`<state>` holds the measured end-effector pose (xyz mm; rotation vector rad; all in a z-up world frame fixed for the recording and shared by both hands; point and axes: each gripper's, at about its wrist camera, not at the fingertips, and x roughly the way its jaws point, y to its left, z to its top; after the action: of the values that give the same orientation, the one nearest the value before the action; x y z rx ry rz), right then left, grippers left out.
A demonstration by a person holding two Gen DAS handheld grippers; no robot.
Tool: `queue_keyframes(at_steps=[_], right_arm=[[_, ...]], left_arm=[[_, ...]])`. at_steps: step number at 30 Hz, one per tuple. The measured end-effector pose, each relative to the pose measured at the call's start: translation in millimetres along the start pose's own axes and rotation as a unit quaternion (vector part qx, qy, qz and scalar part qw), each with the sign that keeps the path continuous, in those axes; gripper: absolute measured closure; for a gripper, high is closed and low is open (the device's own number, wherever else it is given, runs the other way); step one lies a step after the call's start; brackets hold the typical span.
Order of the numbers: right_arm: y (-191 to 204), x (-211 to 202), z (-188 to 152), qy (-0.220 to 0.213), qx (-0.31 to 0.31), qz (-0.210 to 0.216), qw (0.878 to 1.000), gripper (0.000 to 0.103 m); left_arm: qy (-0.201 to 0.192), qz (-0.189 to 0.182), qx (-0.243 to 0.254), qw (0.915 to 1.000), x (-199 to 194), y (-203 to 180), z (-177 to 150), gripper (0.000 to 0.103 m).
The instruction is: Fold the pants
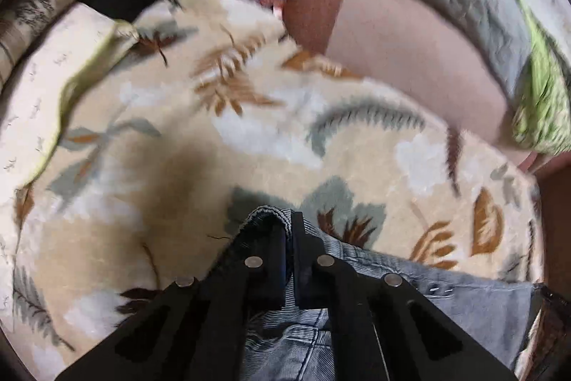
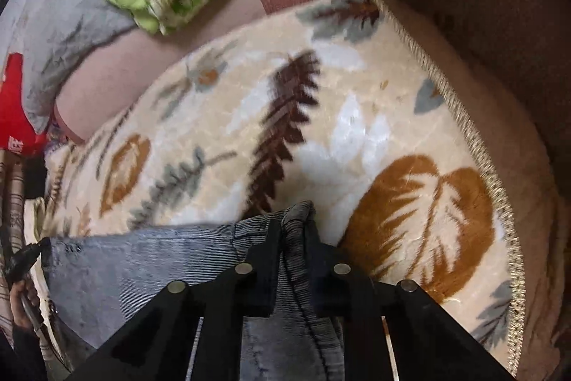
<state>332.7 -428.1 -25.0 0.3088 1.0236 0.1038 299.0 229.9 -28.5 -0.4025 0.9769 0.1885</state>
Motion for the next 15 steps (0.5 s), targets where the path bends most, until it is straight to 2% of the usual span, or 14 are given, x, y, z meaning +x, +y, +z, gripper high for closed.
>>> queue_keyframes(at_steps=[5, 11, 13, 15], right_arm=[[13, -40, 4, -0.041, -0.003, 0.011, 0.999, 0.090], [25, -73, -5, -0.071, -0.006, 0.020, 0.997, 0.091], [24, -85, -8, -0.073, -0.009, 0.028, 0.997, 0.091], [24, -86, -12, -0.048, -0.012, 0.048, 0.998, 0.090]], left_arm=[[-0.029, -0.029, -0.003, 0.9991, -45, 5, -1, 0.101], [-0.051, -0.060, -0.006, 0.9969, -80, 6, -12, 0.101], [-0.055, -0.068, 0.002, 0.9962, -95, 5, -15, 0.101], [-0.055, -0.071, 0.007, 0.9959, -103, 4, -18, 0.101]])
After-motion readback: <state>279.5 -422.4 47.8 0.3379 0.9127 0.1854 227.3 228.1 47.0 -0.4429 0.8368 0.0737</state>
